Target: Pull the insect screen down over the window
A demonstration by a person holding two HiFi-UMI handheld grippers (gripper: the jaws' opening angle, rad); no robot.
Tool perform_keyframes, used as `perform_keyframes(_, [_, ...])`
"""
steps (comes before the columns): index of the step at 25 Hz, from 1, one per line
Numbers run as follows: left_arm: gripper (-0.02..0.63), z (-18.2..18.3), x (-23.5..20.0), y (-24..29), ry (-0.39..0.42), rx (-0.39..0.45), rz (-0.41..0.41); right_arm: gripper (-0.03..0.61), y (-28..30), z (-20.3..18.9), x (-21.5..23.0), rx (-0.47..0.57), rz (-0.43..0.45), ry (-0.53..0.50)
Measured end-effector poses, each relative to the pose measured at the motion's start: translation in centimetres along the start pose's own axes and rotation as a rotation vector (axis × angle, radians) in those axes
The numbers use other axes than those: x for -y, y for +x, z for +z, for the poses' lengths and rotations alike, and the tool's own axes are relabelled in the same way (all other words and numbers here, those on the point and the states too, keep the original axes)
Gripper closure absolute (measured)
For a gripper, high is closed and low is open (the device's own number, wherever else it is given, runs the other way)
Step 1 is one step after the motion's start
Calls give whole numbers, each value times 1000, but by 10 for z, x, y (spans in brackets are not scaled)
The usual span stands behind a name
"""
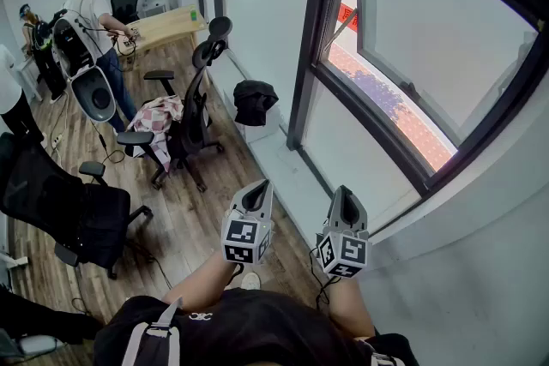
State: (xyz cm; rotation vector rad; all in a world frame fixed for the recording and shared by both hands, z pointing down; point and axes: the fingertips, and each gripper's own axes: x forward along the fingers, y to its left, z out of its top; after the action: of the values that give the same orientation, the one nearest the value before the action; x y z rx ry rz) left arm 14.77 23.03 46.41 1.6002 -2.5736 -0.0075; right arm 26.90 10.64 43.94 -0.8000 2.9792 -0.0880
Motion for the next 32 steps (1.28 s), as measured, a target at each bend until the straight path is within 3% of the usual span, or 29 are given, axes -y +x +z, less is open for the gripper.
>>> perform_keyframes(14, [602,7,-21,19,-9,12,2,575,26,3,-13,22,5,-4])
perform_keyframes(24, [603,11,-54,31,-9,31,-24,574,49,3,-41,55,-2,-87])
perform_keyframes(32, [603,3,-86,42,13,23,-68,574,68,-12,-54,42,-63,-17])
